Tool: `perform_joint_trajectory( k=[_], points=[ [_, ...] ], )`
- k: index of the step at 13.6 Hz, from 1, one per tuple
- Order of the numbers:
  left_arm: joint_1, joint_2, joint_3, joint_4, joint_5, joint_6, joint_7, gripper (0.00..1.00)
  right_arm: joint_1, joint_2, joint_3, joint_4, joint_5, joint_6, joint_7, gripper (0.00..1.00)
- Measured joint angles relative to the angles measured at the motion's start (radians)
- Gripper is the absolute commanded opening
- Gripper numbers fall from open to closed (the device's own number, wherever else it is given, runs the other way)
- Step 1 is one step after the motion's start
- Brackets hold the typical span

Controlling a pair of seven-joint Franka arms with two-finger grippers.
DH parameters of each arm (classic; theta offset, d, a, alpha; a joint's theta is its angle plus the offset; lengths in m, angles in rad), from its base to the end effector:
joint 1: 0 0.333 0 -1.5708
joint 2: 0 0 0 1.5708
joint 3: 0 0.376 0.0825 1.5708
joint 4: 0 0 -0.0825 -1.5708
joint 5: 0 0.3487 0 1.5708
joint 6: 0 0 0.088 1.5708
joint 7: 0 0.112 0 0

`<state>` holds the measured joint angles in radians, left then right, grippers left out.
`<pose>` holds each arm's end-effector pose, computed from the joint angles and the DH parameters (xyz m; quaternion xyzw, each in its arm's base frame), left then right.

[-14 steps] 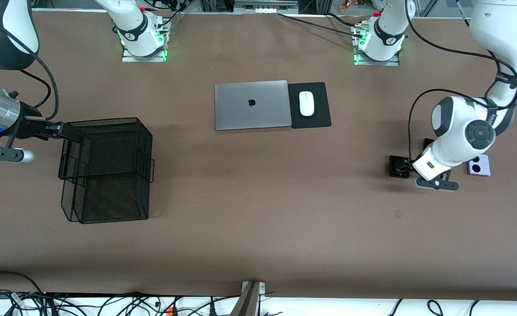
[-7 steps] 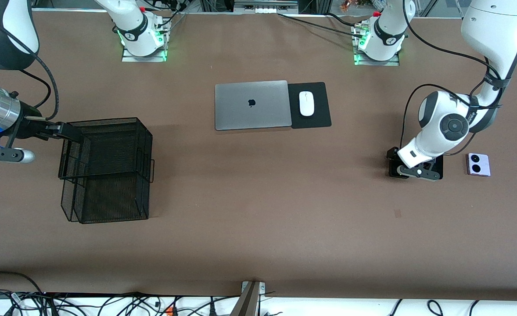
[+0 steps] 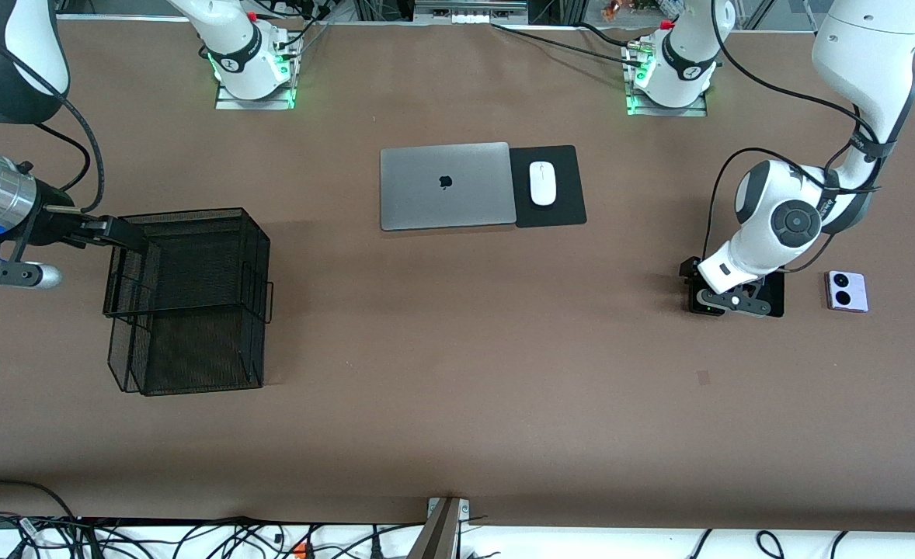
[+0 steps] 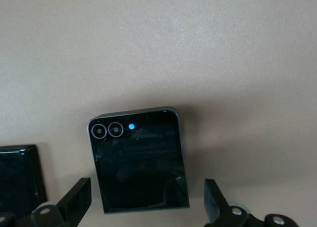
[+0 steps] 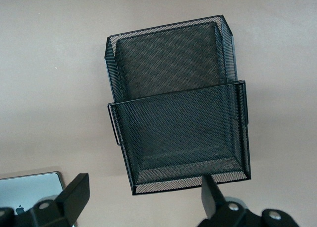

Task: Place phones with both arms
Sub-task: 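Grasp the flip phone with the left gripper and lift it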

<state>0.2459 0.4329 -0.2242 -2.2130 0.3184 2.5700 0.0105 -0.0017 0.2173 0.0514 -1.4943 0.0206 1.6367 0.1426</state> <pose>0.5504 0.0119 0.2595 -0.9916 0.1220 0.0273 0.0344 0.5971 0.0282 0.5970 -0.9980 0.0479 0.0386 0.0122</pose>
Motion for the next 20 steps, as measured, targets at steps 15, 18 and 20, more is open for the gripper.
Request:
perform_joint_trajectory(
  k=[15, 18, 20],
  points=[
    [0.001, 0.068, 0.009, 0.079, 0.054, 0.012, 0.0, 1.0, 0.001, 0.0, 0.0, 0.0, 0.0, 0.0, 0.0, 1.0],
    [0.002, 0.091, 0.012, 0.081, 0.054, 0.025, 0.0, 1.0, 0.001, 0.0, 0.0, 0.0, 0.0, 0.0, 0.0, 1.0],
    [0.002, 0.094, 0.011, 0.084, 0.054, 0.027, 0.0, 0.81, 0.001, 0.0, 0.0, 0.0, 0.0, 0.0, 0.0, 1.0]
  ],
)
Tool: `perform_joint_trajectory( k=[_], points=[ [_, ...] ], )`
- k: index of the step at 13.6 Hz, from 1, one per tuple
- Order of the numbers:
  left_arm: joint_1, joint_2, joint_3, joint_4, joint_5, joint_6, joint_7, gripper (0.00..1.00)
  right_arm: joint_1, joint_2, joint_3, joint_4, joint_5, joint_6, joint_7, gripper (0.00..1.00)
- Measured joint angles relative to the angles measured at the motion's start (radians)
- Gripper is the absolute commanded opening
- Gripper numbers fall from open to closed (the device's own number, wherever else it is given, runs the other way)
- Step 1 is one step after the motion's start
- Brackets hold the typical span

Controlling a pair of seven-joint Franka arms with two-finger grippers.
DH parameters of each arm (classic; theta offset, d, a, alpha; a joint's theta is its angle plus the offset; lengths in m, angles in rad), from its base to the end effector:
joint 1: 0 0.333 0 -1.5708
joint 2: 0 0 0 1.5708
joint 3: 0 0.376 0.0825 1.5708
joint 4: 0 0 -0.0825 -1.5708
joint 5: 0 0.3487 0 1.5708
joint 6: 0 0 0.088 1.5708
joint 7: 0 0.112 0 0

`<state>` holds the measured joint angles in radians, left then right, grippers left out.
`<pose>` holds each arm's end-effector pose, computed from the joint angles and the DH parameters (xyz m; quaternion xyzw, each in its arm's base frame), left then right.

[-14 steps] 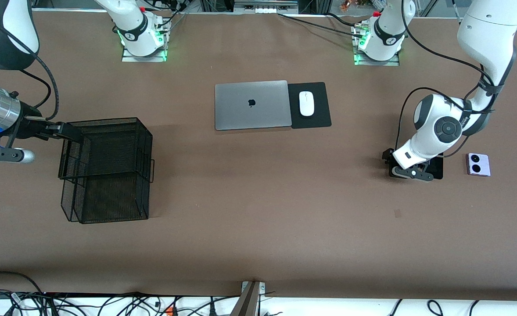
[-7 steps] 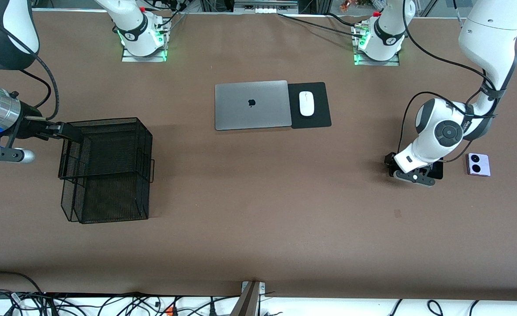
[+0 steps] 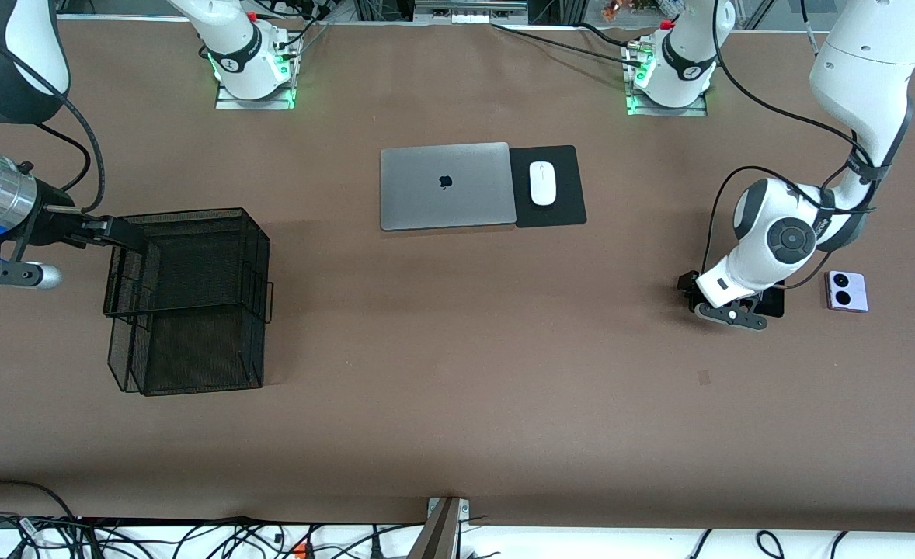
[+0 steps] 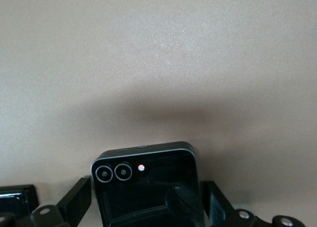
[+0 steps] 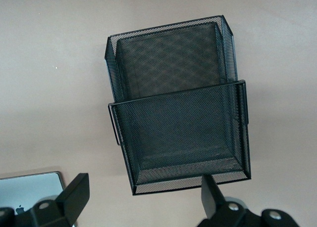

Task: Place phones with both arms
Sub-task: 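Grasp the flip phone with the left gripper and lift it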

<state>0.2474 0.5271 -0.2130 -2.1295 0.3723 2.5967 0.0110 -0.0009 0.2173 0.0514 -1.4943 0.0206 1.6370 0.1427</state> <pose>0.5770 0.0194 0.2357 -0.9898 0.1362 0.0174 0.0389 0.5971 0.0287 0.5971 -0.9981 0.0475 0.0385 0.0121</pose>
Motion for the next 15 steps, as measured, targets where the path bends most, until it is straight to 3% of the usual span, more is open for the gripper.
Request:
perform_joint_trajectory(
  k=[2, 5, 15],
  points=[
    [0.0, 0.0, 0.0, 0.0, 0.0, 0.0, 0.0, 0.47, 0.0, 0.0, 0.0, 0.0, 0.0, 0.0, 0.0, 1.0],
    [0.001, -0.004, -0.003, 0.006, 0.0, -0.002, -0.001, 0.15, 0.008, 0.0, 0.0, -0.003, 0.0, 0.0, 0.0, 1.0],
    [0.005, 0.03, 0.002, 0.1, 0.0, -0.067, -0.005, 0.05, 0.013, -0.001, -0.007, -0.012, -0.002, 0.0, 0.001, 1.0]
  ],
)
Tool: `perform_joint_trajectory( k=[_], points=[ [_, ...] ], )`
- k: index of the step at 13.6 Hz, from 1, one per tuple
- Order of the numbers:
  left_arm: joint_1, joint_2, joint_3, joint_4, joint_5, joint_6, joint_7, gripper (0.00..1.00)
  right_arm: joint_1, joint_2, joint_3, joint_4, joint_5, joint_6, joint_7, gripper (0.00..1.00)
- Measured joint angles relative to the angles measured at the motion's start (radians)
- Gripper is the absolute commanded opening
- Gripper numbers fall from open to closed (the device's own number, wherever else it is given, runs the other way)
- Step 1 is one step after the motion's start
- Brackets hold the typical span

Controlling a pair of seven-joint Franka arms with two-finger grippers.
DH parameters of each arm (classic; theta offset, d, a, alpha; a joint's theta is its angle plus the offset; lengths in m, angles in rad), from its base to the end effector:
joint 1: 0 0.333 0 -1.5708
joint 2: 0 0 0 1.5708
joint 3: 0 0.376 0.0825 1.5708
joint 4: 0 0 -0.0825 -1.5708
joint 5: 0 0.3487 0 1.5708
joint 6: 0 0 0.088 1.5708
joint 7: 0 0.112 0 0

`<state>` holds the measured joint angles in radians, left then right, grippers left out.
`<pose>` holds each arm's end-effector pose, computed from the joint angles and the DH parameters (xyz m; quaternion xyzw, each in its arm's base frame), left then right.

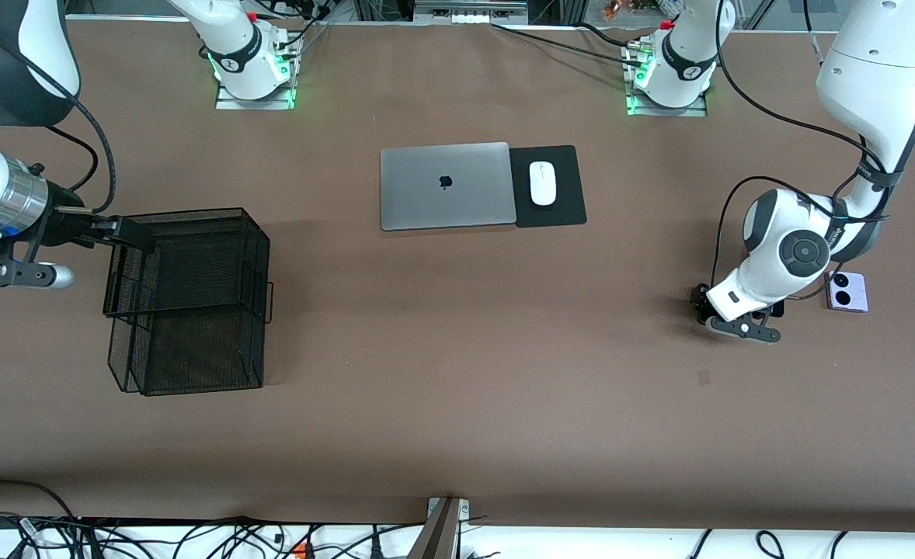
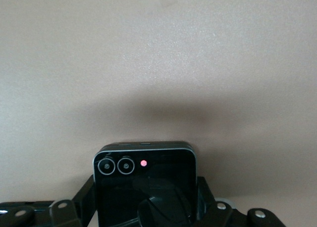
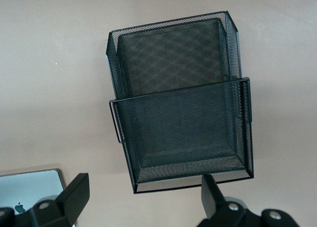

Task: Place phones with both arms
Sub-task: 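Grasp the flip phone with the left gripper and lift it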

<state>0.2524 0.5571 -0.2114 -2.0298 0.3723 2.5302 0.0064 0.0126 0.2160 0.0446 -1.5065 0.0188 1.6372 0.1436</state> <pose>0.6039 0.0310 0.2454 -0.9912 0.1225 0.0162 0.0473 0.5955 0.0330 0.5925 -0.9980 0.0445 0.0437 0.0098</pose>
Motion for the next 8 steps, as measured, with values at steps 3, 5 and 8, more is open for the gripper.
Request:
perform_joint_trajectory(
  k=[3, 5, 8],
  points=[
    [-0.007, 0.002, -0.01, 0.033, 0.0, -0.044, -0.025, 0.05, 0.0, 0.003, -0.004, -0.004, -0.004, -0.001, 0.0, 1.0],
    [-0.047, 0.003, -0.02, 0.096, -0.002, -0.128, -0.079, 0.05, -0.006, 0.01, -0.008, -0.005, -0.008, 0.006, 0.001, 1.0],
    [-0.149, 0.007, -0.025, 0.222, -0.03, -0.273, -0.169, 0.05, -0.023, 0.011, -0.016, -0.004, -0.008, 0.016, 0.001, 1.0]
  ],
)
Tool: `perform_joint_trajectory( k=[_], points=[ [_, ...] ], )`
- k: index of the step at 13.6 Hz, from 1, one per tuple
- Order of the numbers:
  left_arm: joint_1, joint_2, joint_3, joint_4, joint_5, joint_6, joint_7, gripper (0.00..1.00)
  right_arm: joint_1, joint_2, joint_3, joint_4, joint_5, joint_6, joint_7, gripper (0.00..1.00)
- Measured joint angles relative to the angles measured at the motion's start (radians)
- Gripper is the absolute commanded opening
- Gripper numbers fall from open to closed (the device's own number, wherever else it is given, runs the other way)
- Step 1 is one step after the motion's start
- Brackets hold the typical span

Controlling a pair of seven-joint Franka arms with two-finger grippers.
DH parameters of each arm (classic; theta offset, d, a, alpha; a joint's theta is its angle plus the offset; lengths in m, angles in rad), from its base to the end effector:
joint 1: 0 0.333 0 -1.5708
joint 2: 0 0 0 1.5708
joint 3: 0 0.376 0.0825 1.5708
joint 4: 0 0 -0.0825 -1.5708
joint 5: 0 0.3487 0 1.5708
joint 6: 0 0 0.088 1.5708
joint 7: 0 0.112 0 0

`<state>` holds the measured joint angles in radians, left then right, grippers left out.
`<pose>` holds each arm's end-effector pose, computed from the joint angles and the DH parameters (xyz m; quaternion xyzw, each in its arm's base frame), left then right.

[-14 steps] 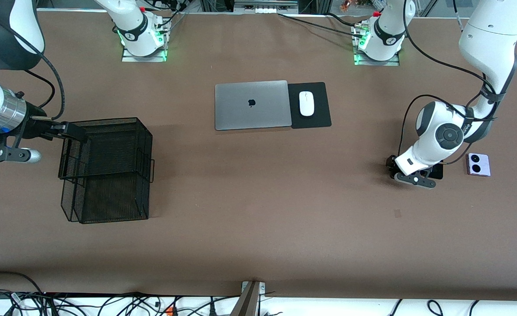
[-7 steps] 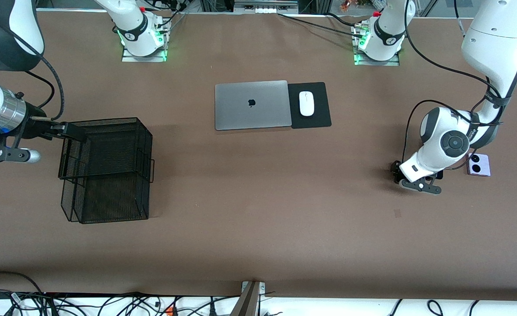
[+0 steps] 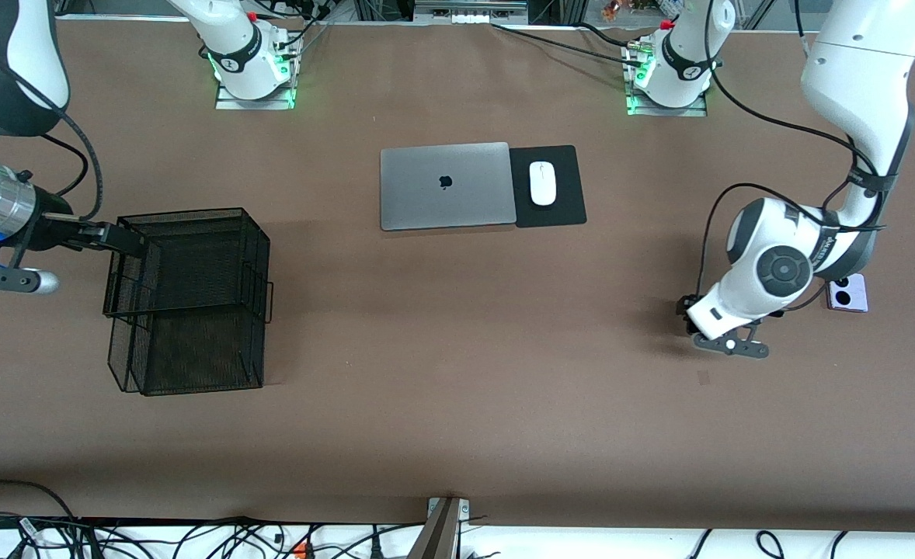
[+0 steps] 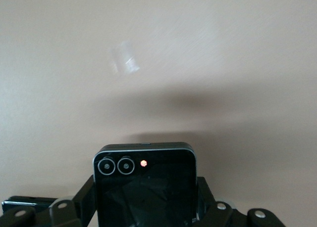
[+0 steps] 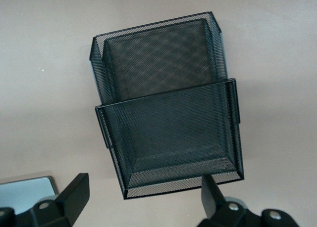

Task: Place phones with both arms
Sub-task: 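Grasp the flip phone with the left gripper and lift it, then carry the flip phone beside the laptop and set it down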

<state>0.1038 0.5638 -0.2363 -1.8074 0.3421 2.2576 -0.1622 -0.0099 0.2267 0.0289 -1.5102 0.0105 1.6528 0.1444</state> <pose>0.6467 -0.0565 0.3011 -0.9934 0.0850 0.0338 0.0690 0.6006 0.0104 0.5856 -0.9971 0.0635 0.0425 0.0050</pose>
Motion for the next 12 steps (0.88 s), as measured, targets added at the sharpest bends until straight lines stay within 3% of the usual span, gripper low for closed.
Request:
perform_joint_trajectory(
  k=[7, 12],
  points=[
    [-0.202, 0.11, -0.002, 0.251, -0.061, -0.138, -0.247, 0.04, -0.003, 0.002, -0.002, 0.0, 0.0, 0.015, 0.0, 1.0],
    [-0.371, 0.166, -0.005, 0.336, -0.11, -0.141, -0.422, 0.04, -0.002, 0.001, -0.002, 0.001, 0.0, 0.015, -0.002, 1.0]
  ],
)
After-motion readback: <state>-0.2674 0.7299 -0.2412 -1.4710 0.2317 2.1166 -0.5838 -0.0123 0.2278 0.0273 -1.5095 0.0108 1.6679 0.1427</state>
